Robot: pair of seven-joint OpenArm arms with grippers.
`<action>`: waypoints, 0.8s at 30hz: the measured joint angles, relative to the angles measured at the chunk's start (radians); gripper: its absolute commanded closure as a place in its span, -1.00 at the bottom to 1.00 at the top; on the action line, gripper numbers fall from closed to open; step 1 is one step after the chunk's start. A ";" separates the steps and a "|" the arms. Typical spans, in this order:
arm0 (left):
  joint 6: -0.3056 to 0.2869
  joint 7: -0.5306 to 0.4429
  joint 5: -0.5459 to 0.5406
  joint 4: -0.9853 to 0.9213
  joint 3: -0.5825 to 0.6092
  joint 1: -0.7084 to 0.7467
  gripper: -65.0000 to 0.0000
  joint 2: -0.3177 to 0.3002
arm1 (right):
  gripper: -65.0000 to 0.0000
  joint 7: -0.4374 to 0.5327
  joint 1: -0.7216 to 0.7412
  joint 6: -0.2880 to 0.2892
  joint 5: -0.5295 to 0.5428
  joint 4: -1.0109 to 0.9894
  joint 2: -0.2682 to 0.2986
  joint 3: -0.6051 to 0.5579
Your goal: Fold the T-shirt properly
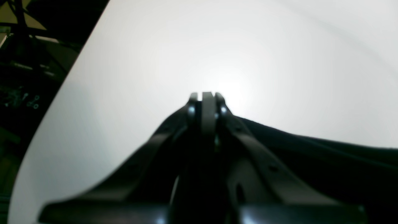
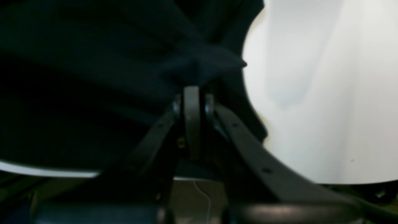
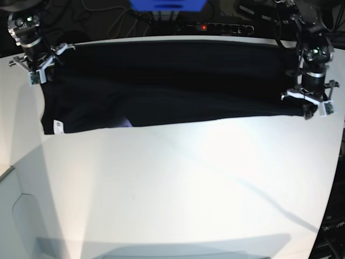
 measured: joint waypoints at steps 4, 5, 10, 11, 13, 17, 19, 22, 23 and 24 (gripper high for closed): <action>0.001 -0.012 0.001 0.012 -0.042 -0.008 1.00 -0.006 | 1.00 0.000 -0.008 0.000 0.000 0.000 -0.027 -0.001; 0.000 -0.005 0.000 0.012 -0.042 -0.013 1.00 -0.004 | 1.00 0.000 -0.008 0.000 0.000 0.000 -0.030 -0.001; 0.000 -0.012 0.004 0.011 -0.041 -0.034 1.00 -0.004 | 1.00 0.000 -0.008 0.000 0.000 0.001 -0.044 -0.002; 0.001 -0.011 0.004 0.010 -0.041 -0.034 1.00 -0.004 | 1.00 0.000 -0.008 0.000 0.000 0.001 -0.044 -0.002; 0.001 -0.012 0.004 -0.006 -0.042 -0.034 1.00 -0.004 | 1.00 -0.004 -0.009 0.000 0.000 0.001 -0.043 -0.006; 0.001 -0.010 0.007 -0.084 -0.042 -0.035 1.00 -0.003 | 1.00 -0.002 -0.062 0.000 -0.001 0.002 -0.027 -0.063; 0.001 -0.009 0.004 -0.117 -0.042 -0.034 1.00 -0.003 | 1.00 -0.004 -0.092 0.000 -0.001 0.001 -0.005 -0.101; 0.002 -0.007 0.007 -0.141 -0.042 -0.034 1.00 -0.003 | 1.00 -0.001 -0.116 0.000 -0.004 0.001 0.004 -0.144; 0.002 -0.009 0.008 -0.141 -0.042 -0.034 1.00 -0.003 | 1.00 0.000 -0.117 0.000 -0.004 0.001 0.004 -0.151; 0.002 -0.013 0.007 -0.141 -0.042 -0.035 1.00 -0.003 | 1.00 0.000 -0.119 0.000 -0.004 0.001 0.004 -0.150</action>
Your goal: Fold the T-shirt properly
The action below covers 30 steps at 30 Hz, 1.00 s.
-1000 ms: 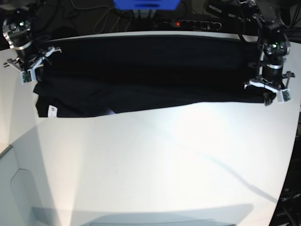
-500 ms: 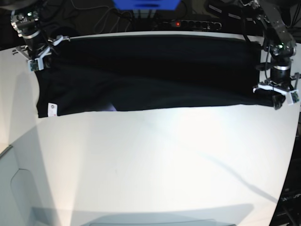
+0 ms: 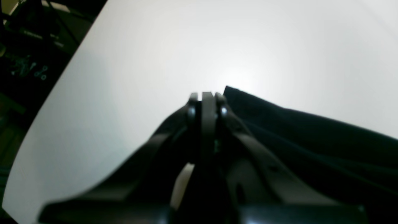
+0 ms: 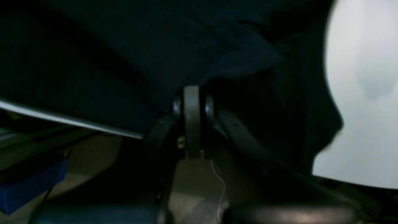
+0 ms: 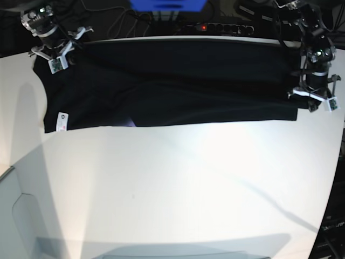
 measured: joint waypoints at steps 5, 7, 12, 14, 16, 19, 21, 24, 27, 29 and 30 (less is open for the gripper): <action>0.000 0.001 0.000 0.001 0.000 0.008 1.00 0.004 | 1.00 0.000 -0.004 0.000 0.003 0.000 0.027 0.005; 0.000 0.001 0.001 0.000 0.000 0.012 1.00 0.005 | 1.00 0.004 -0.013 0.000 0.005 0.000 0.056 0.008; 0.000 0.000 0.001 -0.003 0.001 0.029 1.00 0.028 | 1.00 0.003 -0.016 0.000 0.007 0.000 0.074 0.045; 0.000 0.004 0.001 -0.004 0.003 0.029 1.00 0.054 | 1.00 0.004 -0.016 0.000 0.007 0.000 0.074 0.071; 0.000 0.008 -0.001 -0.004 0.006 0.029 1.00 0.061 | 1.00 0.003 -0.016 0.000 0.006 0.000 0.077 0.088; 0.000 0.000 -0.003 -0.004 0.006 0.029 1.00 0.059 | 1.00 0.004 -0.016 0.000 0.006 0.000 0.084 0.097; 0.000 0.000 -0.002 -0.008 0.006 0.029 1.00 0.063 | 1.00 0.003 -0.016 0.000 0.006 0.000 0.084 0.097; 0.000 0.001 -0.001 -0.032 0.006 0.043 1.00 0.063 | 1.00 0.003 -0.016 0.000 0.004 -0.001 0.084 0.092; 0.000 -0.001 -0.003 -0.042 0.003 0.060 1.00 0.063 | 1.00 -0.002 0.002 0.000 0.003 -0.001 0.080 0.090; 0.000 0.000 -0.002 -0.052 0.003 0.066 1.00 0.063 | 1.00 -0.011 0.032 0.000 0.003 -0.005 0.079 0.090; 0.000 0.000 -0.002 -0.053 0.003 0.071 1.00 0.064 | 1.00 -0.005 0.045 0.000 0.004 -0.008 0.078 0.090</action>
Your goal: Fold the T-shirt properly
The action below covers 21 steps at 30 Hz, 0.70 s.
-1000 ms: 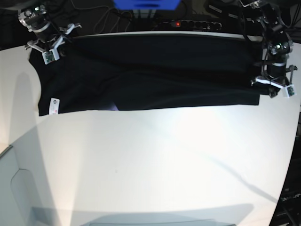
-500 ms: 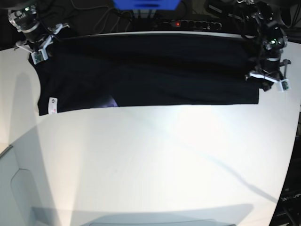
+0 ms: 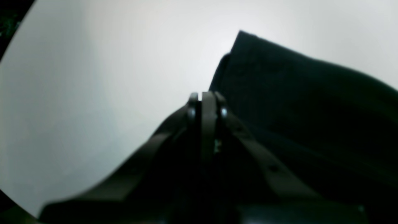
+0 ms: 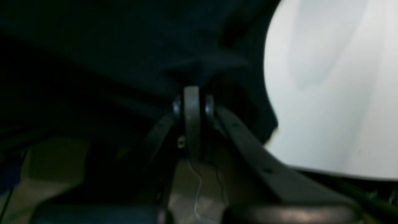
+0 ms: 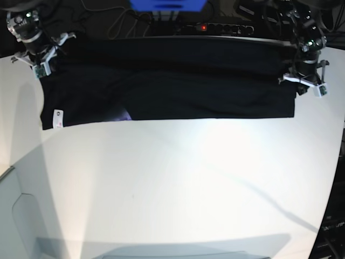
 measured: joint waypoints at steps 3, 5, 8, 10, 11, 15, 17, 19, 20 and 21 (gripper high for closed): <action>0.000 -0.006 0.000 -0.021 0.000 0.002 1.00 0.000 | 1.00 -0.001 0.033 0.000 0.000 -0.021 0.000 0.000; 0.000 -0.005 0.000 -0.045 0.000 0.002 1.00 0.000 | 1.00 -0.007 0.044 0.000 -0.004 -0.030 -0.005 0.001; 0.000 -0.012 -0.002 -0.073 0.001 0.008 1.00 -0.002 | 1.00 0.012 0.055 0.000 0.000 -0.026 -0.024 0.018; 0.000 -0.011 0.000 -0.092 0.001 0.008 1.00 -0.002 | 1.00 0.005 0.058 0.000 0.003 -0.024 -0.050 0.039; 0.000 -0.011 -0.001 -0.094 0.001 0.008 1.00 0.000 | 1.00 -0.003 0.067 0.000 0.009 -0.025 -0.058 0.048; 0.000 -0.012 -0.001 -0.097 0.001 0.007 1.00 0.000 | 1.00 0.015 0.089 0.000 0.029 -0.024 -0.057 0.052; 0.000 -0.014 -0.001 -0.098 0.001 0.008 1.00 0.000 | 1.00 0.009 0.087 0.000 0.029 -0.030 -0.057 0.052; 0.000 -0.015 -0.001 -0.098 0.001 0.008 1.00 0.000 | 1.00 0.008 0.082 0.000 0.028 -0.040 -0.057 0.052; 0.000 -0.014 -0.001 -0.098 0.001 0.008 1.00 -0.001 | 1.00 0.008 0.076 0.000 0.029 -0.043 -0.057 0.052; 0.000 -0.014 -0.001 -0.098 0.001 0.007 1.00 -0.001 | 1.00 0.011 0.064 0.000 0.030 -0.043 -0.057 0.052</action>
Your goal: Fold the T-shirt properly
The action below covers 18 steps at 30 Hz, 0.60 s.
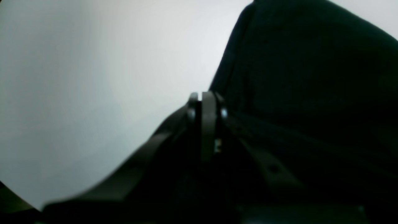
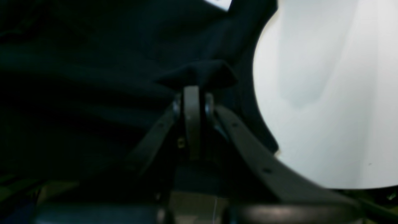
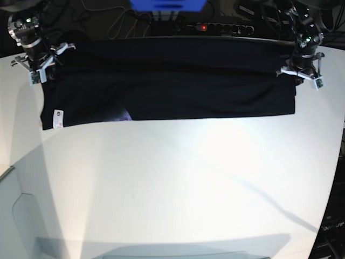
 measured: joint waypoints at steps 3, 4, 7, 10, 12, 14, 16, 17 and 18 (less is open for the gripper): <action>0.000 0.000 -0.001 0.000 0.000 -0.002 1.00 -0.001 | 1.00 -0.005 -0.035 0.000 -0.003 0.000 0.000 0.000; 0.000 0.000 0.000 0.000 0.000 -0.002 1.00 -0.001 | 1.00 -0.006 -0.044 0.000 -0.002 -0.001 0.000 0.000; 0.000 0.002 0.000 0.000 0.000 -0.002 1.00 -0.002 | 1.00 -0.003 -0.059 0.000 0.000 -0.001 0.000 0.000; 0.000 0.001 0.000 0.000 0.000 -0.002 0.99 -0.002 | 1.00 -0.002 -0.063 0.000 -0.001 -0.004 0.000 0.000; 0.000 0.002 0.000 0.000 0.000 -0.002 0.98 -0.002 | 0.94 0.002 -0.059 0.000 -0.001 -0.029 0.003 -0.002; 0.000 0.003 0.000 0.000 0.000 -0.002 0.98 -0.002 | 0.75 0.001 -0.054 0.000 -0.001 -0.061 0.003 -0.002; 0.000 0.003 0.000 0.000 0.000 -0.002 0.98 -0.002 | 0.52 -0.003 -0.055 0.000 -0.003 -0.082 0.011 -0.002; 0.000 0.003 0.000 0.000 0.000 -0.002 0.98 -0.002 | 0.39 -0.003 -0.055 0.000 -0.005 -0.090 0.017 0.000; 0.000 0.003 0.000 0.000 0.000 -0.002 0.98 -0.002 | 0.29 -0.002 -0.054 0.000 -0.005 -0.093 0.018 0.005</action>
